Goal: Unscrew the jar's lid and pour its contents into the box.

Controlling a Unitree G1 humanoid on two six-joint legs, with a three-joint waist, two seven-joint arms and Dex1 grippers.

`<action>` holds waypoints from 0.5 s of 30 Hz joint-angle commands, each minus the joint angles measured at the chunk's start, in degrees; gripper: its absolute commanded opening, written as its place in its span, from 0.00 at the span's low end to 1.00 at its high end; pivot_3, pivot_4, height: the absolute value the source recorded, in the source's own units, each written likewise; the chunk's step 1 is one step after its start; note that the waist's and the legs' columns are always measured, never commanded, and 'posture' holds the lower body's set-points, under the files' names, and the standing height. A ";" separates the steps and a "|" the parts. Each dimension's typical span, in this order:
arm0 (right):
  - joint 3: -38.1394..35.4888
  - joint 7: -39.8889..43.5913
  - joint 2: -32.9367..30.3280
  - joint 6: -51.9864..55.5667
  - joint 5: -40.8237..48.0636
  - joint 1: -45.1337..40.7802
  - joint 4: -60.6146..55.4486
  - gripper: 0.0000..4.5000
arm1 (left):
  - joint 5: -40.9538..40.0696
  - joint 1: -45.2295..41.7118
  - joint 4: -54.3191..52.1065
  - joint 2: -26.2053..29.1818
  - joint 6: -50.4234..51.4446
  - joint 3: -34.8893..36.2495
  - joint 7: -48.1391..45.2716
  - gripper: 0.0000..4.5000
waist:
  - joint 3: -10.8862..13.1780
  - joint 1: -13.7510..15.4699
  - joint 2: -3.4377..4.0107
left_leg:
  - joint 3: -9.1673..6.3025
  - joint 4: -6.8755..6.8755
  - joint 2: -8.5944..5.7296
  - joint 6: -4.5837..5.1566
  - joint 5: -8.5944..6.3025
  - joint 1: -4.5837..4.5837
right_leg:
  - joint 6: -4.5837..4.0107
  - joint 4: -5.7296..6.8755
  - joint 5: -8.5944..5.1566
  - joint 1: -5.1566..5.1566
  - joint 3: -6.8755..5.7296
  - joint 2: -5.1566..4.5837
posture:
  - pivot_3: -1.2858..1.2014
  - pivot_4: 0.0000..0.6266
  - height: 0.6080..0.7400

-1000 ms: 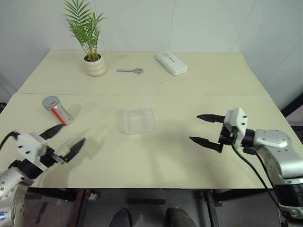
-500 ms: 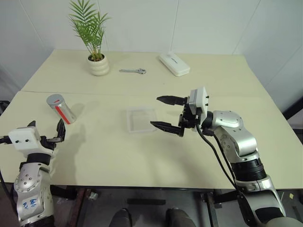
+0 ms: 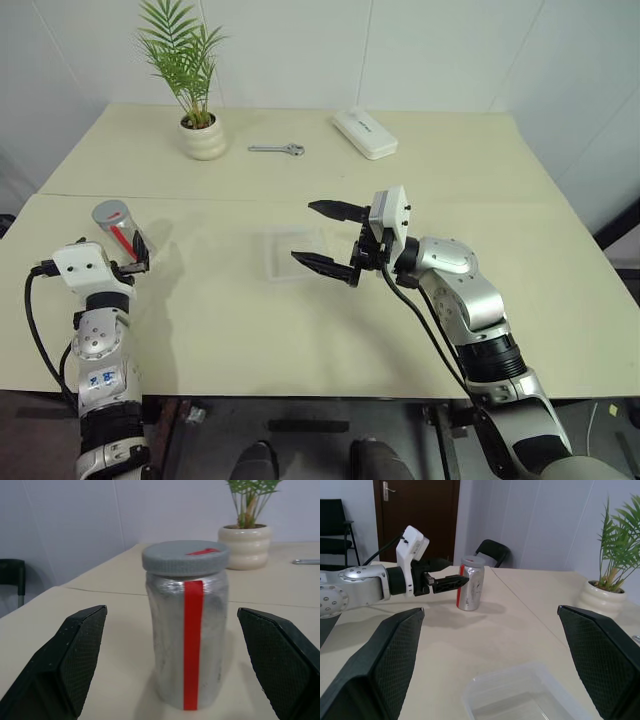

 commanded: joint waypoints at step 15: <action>-0.98 -2.81 -0.65 0.95 0.60 2.47 -5.62 1.00 | 0.65 -14.12 24.27 6.55 -9.13 -3.14 -1.57 0.99 | 0.00 -0.10 0.00 | 0.07 -0.01 0.00 -0.02 0.00 -0.05 | 0.01 -0.01 0.00 -0.08 0.00 -0.01 | 0.52 0.24 1.00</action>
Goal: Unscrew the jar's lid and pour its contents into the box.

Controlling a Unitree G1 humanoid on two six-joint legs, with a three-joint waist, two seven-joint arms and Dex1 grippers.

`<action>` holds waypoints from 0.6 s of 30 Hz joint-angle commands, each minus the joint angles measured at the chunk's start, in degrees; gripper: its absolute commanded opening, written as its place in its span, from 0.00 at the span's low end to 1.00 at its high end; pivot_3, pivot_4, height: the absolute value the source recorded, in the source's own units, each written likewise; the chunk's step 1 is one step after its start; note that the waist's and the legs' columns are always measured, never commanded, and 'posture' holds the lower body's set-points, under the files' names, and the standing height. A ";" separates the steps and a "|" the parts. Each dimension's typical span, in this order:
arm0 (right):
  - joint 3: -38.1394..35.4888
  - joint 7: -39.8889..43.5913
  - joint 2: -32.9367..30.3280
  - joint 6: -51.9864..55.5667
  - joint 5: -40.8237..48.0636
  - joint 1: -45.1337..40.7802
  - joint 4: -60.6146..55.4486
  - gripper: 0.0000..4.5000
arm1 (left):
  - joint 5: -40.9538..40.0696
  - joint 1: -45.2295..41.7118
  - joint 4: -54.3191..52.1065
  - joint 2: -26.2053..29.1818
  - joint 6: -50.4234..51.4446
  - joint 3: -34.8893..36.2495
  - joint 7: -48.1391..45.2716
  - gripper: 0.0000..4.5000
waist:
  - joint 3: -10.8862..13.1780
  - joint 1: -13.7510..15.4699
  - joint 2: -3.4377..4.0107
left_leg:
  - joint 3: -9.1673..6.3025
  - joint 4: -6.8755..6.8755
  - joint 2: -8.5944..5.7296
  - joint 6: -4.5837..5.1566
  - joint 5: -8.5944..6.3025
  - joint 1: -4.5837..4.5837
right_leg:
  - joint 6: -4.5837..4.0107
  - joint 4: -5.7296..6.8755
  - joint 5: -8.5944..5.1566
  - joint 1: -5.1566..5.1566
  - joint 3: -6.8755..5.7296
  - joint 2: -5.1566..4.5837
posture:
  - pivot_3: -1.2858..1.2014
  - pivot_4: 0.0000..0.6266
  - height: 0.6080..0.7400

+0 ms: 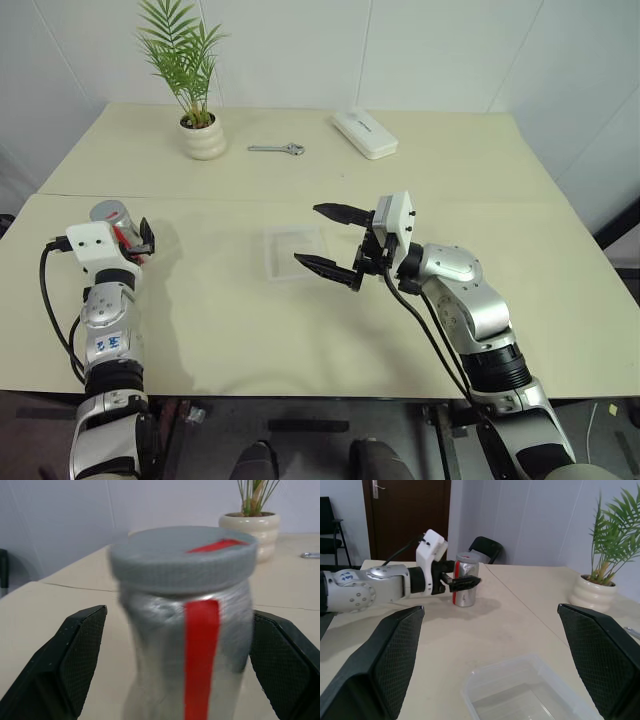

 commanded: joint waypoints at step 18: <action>-0.84 -1.59 -0.04 -0.85 0.25 0.99 -2.47 1.00 | -4.92 -1.67 -5.68 -1.10 -1.82 -0.87 -3.27 0.43 | 0.00 -0.03 -0.01 | 0.03 -0.03 0.01 -0.02 0.01 -0.05 | 0.00 0.04 -0.01 -0.10 0.00 0.00 | 0.52 0.24 1.00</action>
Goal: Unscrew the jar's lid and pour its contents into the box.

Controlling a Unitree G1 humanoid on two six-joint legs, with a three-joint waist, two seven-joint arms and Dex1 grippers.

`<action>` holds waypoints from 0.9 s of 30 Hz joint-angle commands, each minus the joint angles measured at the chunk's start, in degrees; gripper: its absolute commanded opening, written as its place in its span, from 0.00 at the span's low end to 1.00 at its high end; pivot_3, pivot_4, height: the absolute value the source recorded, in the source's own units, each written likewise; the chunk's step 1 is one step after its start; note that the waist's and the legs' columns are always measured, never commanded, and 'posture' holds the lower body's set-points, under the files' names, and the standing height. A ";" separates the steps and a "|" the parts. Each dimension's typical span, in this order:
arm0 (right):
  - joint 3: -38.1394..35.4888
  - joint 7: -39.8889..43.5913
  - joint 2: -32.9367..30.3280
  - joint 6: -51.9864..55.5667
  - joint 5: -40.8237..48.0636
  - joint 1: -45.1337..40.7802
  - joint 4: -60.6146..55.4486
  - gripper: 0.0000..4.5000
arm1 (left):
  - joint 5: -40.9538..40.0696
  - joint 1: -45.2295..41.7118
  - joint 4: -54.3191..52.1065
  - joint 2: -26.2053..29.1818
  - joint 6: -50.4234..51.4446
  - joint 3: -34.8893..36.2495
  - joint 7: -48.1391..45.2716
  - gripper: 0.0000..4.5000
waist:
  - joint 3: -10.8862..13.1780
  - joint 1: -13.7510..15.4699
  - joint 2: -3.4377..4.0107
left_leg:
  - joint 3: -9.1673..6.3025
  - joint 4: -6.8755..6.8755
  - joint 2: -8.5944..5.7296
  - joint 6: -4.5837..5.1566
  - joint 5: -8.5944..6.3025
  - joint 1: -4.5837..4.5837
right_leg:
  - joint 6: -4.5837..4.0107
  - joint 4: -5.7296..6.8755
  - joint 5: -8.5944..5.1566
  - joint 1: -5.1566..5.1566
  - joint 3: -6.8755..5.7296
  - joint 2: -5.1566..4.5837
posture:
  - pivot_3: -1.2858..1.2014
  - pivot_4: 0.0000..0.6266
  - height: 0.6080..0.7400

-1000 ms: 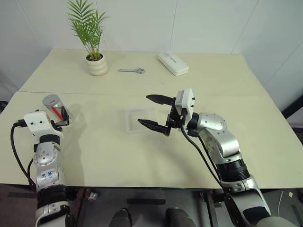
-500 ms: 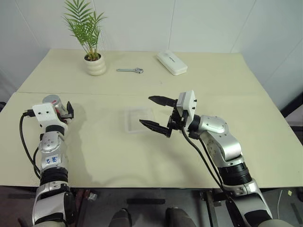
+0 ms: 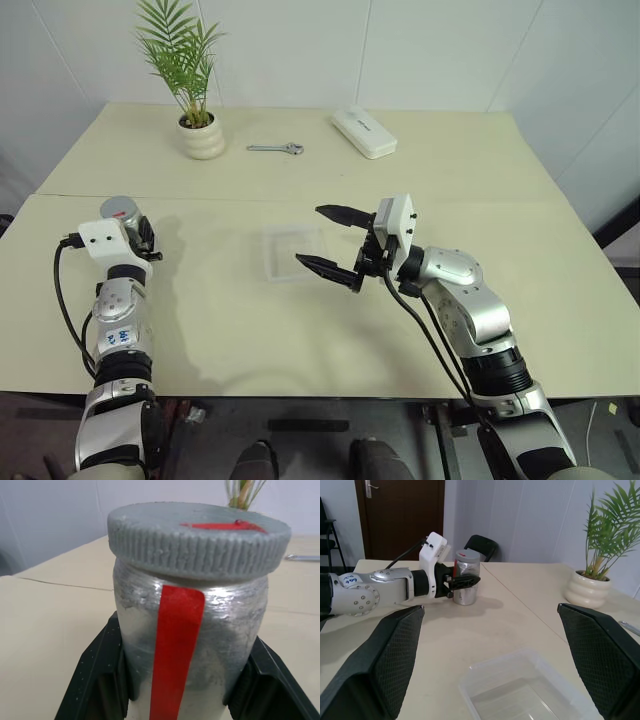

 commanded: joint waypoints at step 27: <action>-1.41 -10.39 -0.61 25.05 6.91 -8.99 -11.25 1.00 | -19.57 2.87 -50.13 6.22 40.37 -24.15 -46.55 0.43 | 0.01 -0.13 0.00 | 0.07 0.04 0.00 -0.03 0.14 -0.45 | -0.02 0.28 -0.01 -0.59 0.32 0.07 | 0.52 0.24 1.00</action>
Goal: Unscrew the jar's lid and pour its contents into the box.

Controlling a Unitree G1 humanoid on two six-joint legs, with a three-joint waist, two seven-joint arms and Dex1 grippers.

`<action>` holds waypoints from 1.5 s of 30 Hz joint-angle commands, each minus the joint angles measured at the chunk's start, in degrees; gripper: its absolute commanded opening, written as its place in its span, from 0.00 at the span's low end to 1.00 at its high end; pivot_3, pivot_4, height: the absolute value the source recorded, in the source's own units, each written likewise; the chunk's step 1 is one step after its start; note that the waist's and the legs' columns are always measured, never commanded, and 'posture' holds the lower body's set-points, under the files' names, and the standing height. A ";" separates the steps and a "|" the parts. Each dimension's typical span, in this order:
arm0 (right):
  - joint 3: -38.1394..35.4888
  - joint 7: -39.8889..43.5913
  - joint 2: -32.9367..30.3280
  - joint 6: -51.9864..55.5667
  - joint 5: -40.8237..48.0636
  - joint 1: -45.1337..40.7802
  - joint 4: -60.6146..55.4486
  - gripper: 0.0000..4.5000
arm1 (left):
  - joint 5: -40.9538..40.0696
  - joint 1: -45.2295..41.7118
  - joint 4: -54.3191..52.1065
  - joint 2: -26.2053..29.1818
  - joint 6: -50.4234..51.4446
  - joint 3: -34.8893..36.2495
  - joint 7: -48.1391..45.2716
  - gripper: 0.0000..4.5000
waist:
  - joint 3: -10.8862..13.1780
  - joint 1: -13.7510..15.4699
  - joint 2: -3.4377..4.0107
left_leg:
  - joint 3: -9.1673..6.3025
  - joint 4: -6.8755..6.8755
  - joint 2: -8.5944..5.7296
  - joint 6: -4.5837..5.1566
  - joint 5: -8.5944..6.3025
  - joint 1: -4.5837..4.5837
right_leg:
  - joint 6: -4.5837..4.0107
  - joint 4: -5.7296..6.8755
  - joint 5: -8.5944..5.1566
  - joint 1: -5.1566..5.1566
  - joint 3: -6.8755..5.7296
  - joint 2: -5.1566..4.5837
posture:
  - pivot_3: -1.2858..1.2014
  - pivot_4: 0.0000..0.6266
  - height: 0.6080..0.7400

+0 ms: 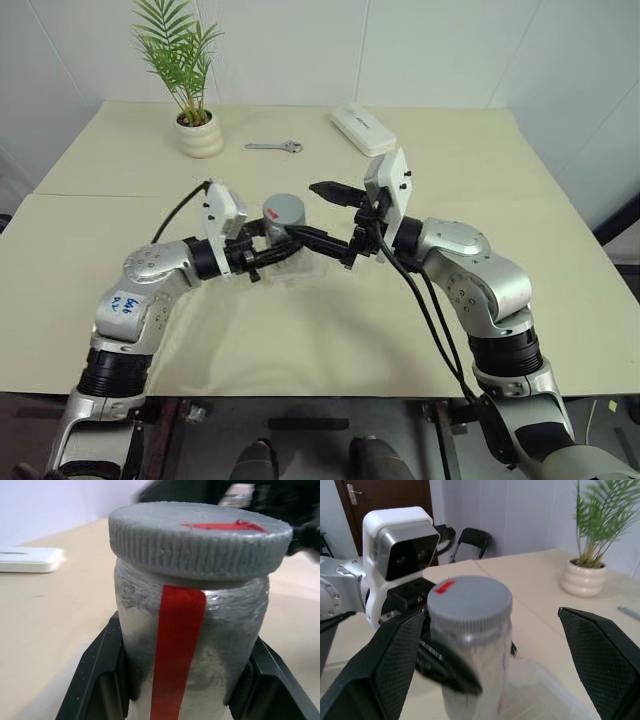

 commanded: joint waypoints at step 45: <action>0.23 25.50 -5.30 -2.02 6.92 -7.71 5.31 0.79 | 0.34 -4.26 5.83 -1.12 -7.71 -2.10 -24.04 0.43 | 0.01 -0.15 0.01 | 0.17 0.14 0.00 0.15 -0.08 -0.15 | 0.05 0.00 -0.03 -0.18 0.24 0.04 | 0.52 0.24 1.00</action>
